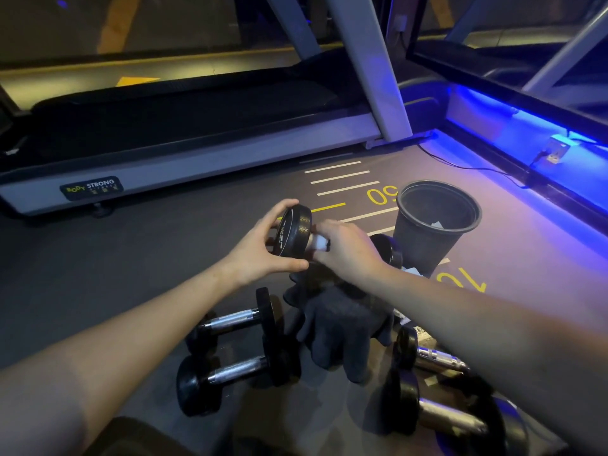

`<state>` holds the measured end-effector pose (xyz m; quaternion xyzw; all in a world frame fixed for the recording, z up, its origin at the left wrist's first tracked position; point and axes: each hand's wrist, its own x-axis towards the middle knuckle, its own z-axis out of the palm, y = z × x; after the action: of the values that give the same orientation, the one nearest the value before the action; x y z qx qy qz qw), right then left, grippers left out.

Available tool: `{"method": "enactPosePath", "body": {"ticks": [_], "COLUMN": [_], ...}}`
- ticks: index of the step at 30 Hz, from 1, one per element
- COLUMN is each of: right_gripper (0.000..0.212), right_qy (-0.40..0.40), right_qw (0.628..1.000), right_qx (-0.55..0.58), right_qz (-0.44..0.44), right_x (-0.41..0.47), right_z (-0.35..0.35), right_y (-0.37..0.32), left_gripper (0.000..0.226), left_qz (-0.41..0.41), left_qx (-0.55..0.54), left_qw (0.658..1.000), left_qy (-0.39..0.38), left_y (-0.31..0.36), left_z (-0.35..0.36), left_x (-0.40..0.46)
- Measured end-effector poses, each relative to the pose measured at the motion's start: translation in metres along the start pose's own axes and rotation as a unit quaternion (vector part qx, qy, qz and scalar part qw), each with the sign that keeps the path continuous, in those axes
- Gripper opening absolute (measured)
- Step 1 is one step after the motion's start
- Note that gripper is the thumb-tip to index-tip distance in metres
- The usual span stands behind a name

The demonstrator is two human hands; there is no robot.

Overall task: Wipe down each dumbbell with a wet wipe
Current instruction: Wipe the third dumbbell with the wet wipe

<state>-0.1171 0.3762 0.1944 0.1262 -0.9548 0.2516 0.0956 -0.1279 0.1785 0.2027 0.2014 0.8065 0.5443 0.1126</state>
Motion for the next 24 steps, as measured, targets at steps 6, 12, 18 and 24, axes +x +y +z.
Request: {"method": "enactPosePath", "body": {"ticks": [6, 12, 18, 24], "right_gripper": [0.019, 0.024, 0.018, 0.012], "right_qy": [-0.212, -0.074, 0.017, -0.195], "right_qw": [0.976, 0.996, 0.999, 0.974], "right_qx": [0.045, -0.051, -0.039, 0.108], "right_qz": [0.028, 0.015, 0.006, 0.034], "right_x": [0.022, 0.002, -0.006, 0.014], "right_z": [-0.021, -0.009, 0.004, -0.029], "right_y": [0.002, -0.008, -0.008, -0.003], "left_gripper": [0.100, 0.101, 0.099, 0.100], "left_qz": [0.006, 0.009, 0.016, 0.015], "left_qx": [0.014, 0.024, 0.051, 0.055], "left_qw": [1.000, 1.000, 0.999, 0.998], "left_qy": [-0.009, -0.005, -0.003, -0.018], "left_y": [-0.003, -0.002, 0.000, 0.006], "left_z": [-0.001, 0.000, 0.000, -0.001], "left_x": [-0.001, 0.001, 0.003, -0.001]}}
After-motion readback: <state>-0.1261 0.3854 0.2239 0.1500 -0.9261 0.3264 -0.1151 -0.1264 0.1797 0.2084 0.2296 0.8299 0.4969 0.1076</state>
